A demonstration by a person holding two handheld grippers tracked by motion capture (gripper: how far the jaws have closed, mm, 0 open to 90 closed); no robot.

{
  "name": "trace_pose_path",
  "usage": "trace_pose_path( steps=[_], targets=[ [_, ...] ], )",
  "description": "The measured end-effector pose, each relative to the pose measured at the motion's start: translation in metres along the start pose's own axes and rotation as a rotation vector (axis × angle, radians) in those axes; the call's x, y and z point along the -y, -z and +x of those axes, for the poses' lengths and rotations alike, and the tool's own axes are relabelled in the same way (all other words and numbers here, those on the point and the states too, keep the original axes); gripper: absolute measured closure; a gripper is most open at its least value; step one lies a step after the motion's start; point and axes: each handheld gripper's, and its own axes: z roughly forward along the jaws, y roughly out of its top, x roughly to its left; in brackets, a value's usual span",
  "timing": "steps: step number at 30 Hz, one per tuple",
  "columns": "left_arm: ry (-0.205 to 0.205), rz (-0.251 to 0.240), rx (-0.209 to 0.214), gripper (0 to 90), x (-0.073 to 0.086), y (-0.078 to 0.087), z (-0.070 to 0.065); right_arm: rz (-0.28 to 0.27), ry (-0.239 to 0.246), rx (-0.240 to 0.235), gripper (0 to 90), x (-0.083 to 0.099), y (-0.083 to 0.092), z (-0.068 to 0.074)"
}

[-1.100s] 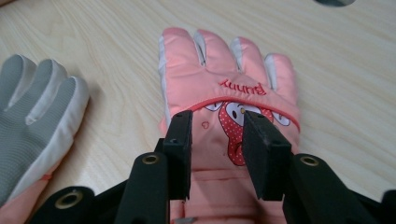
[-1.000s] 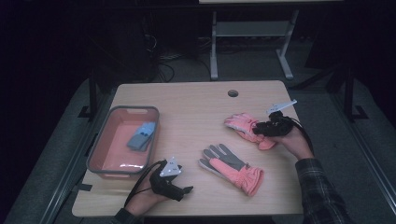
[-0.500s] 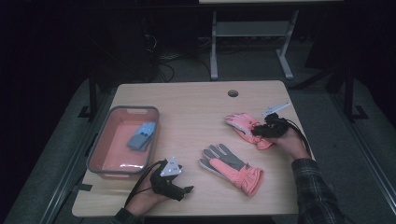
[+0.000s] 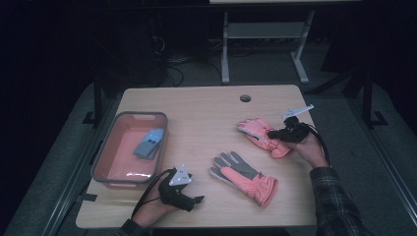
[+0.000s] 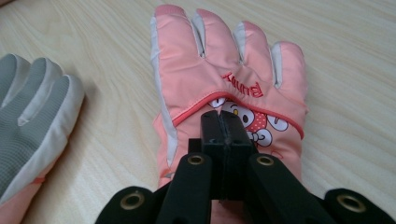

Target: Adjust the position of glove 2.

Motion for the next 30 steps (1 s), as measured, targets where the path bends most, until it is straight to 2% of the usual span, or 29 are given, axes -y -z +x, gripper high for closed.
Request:
trace_pose_path(
  steps=[8, 10, 17, 21, 22, 24, 26, 28, 29, 30],
  targets=[
    [-0.001, 0.0, 0.001, 12.6, 0.0, 0.0, 0.0, -0.049, 0.006, -0.007, 90.0, -0.005, 0.016, 0.005],
    [0.004, -0.005, 0.0, 12.6, 0.0, 0.0, 0.0, -0.072, 0.016, -0.011, 90.0, -0.008, 0.024, 0.009],
    [0.004, -0.003, 0.001, 12.6, 0.0, 0.0, 0.0, -0.1, 0.023, -0.028, 90.0, -0.013, 0.041, 0.021],
    [0.005, -0.002, 0.001, 12.6, 0.0, 0.0, 0.0, -0.106, 0.042, -0.038, 90.0, -0.015, 0.049, 0.031],
    [0.006, -0.002, 0.001, 12.7, 0.0, 0.0, 0.0, -0.114, 0.055, -0.043, 90.0, -0.015, 0.054, 0.039],
    [0.007, -0.002, 0.001, 12.6, 0.0, 0.0, 0.0, -0.12, 0.054, -0.044, 90.0, -0.015, 0.056, 0.042],
    [0.007, -0.003, 0.002, 12.6, 0.0, 0.0, -0.001, -0.129, 0.062, -0.056, 90.0, -0.014, 0.062, 0.054],
    [0.007, -0.003, 0.002, 12.6, 0.0, 0.0, -0.001, -0.128, 0.063, -0.059, 90.0, -0.014, 0.063, 0.057],
    [0.002, -0.003, -0.001, 12.6, 0.0, 0.0, 0.0, -0.124, 0.069, -0.06, 90.0, -0.012, 0.065, 0.067],
    [0.005, -0.003, 0.001, 12.6, 0.0, -0.001, 0.0, -0.122, 0.068, -0.061, 90.0, -0.012, 0.065, 0.07]
  ],
)
